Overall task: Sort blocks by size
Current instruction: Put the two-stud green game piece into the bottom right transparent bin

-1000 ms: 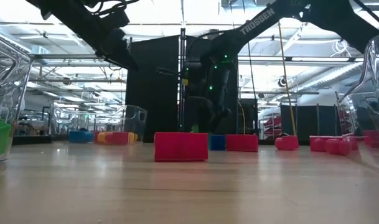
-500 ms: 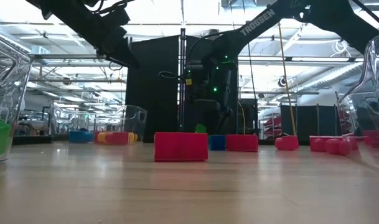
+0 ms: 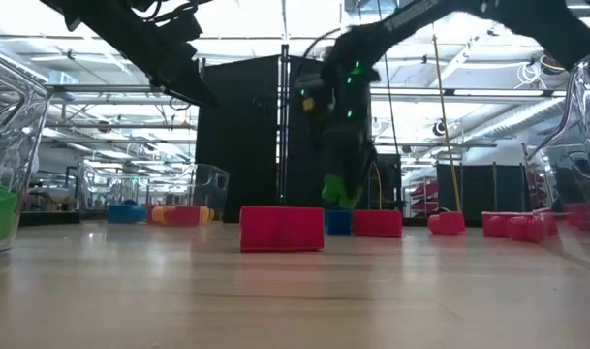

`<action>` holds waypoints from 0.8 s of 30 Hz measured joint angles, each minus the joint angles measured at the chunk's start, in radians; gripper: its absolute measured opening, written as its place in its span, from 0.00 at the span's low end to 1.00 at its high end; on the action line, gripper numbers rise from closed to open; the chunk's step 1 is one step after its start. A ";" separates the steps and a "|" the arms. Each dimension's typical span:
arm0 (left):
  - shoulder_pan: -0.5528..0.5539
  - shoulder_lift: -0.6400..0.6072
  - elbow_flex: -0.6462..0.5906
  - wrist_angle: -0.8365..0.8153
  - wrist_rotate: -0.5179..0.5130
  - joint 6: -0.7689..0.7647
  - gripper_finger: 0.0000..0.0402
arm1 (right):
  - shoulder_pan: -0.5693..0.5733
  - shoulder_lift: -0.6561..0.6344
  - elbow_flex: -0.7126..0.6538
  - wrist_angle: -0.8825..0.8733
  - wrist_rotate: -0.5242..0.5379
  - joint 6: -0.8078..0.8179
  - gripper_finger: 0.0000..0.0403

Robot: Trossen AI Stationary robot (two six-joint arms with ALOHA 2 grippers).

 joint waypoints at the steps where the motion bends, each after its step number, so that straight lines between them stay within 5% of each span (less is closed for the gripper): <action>1: 0.000 0.000 0.000 0.000 0.000 0.000 0.62 | 0.010 -0.016 0.000 -0.015 0.000 0.002 0.28; 14: 0.000 0.000 0.000 -0.005 0.001 0.000 0.62 | 0.155 -0.285 0.001 -0.182 0.004 0.154 0.29; 24: 0.000 0.000 0.000 0.002 0.017 0.000 0.62 | 0.311 -0.442 0.001 -0.394 0.104 0.378 0.29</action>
